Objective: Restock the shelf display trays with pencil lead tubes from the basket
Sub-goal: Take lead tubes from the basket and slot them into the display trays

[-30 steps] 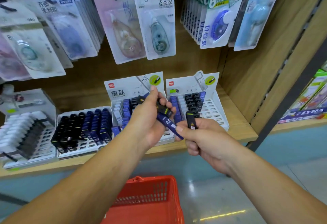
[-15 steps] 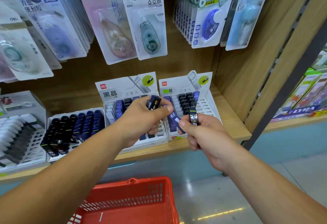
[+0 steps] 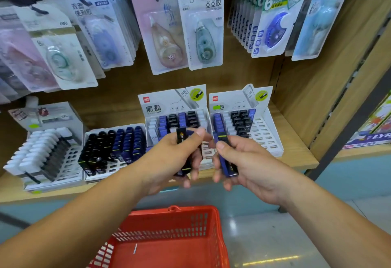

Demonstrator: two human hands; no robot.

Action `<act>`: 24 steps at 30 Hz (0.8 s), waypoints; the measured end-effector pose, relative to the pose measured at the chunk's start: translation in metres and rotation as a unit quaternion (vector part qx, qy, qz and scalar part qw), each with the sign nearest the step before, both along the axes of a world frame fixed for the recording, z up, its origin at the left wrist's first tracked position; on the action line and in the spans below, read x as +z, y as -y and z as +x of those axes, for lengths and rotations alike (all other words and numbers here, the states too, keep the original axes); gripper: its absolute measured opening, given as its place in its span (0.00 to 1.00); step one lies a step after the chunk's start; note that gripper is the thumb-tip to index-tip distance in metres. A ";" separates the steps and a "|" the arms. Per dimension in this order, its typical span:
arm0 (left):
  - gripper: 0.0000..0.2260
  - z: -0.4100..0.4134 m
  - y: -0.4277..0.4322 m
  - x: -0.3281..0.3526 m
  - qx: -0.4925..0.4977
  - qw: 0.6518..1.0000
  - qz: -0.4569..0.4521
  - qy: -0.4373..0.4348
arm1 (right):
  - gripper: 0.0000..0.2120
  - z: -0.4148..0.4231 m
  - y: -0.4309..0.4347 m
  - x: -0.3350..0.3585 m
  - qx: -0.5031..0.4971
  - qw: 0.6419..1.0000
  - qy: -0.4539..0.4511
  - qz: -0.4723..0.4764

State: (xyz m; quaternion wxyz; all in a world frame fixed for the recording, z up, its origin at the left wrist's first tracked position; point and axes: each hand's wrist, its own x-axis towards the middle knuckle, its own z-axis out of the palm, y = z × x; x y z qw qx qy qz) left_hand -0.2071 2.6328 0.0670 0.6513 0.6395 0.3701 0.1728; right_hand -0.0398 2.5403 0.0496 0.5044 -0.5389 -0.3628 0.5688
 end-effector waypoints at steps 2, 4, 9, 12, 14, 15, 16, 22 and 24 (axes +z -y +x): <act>0.13 -0.020 0.006 -0.003 0.020 0.999 -0.012 -0.030 | 0.11 -0.010 -0.004 0.002 -0.010 0.998 -0.056 -0.015; 0.10 -0.038 0.010 -0.013 0.042 0.997 0.028 -0.063 | 0.09 -0.023 -0.007 0.005 -0.015 0.996 -0.083 -0.020; 0.09 -0.064 0.017 -0.026 -0.013 0.963 0.250 -0.102 | 0.17 -0.070 -0.014 0.004 0.055 0.998 0.024 -0.008; 0.07 -0.070 0.018 -0.026 -0.034 0.969 0.237 -0.057 | 0.12 -0.086 -0.025 -0.002 0.034 0.999 0.013 0.007; 0.10 -0.078 0.016 -0.023 -0.022 0.982 0.187 -0.033 | 0.07 -0.088 -0.031 -0.003 0.018 1.000 0.003 0.005; 0.11 -0.084 0.014 -0.023 -0.021 0.988 0.152 -0.025 | 0.06 -0.087 -0.033 -0.002 0.011 1.000 0.001 0.003; 0.13 -0.089 0.012 -0.023 -0.025 0.992 0.119 -0.009 | 0.06 -0.086 -0.036 -0.003 0.005 1.000 -0.001 0.001; 0.10 -0.107 0.007 -0.034 0.068 0.992 0.068 0.086 | 0.06 -0.088 -0.046 -0.006 -0.039 0.997 -0.070 -0.007; 0.10 -0.110 0.005 -0.037 0.088 0.989 0.061 0.104 | 0.06 -0.093 -0.049 -0.008 -0.031 0.995 -0.098 -0.005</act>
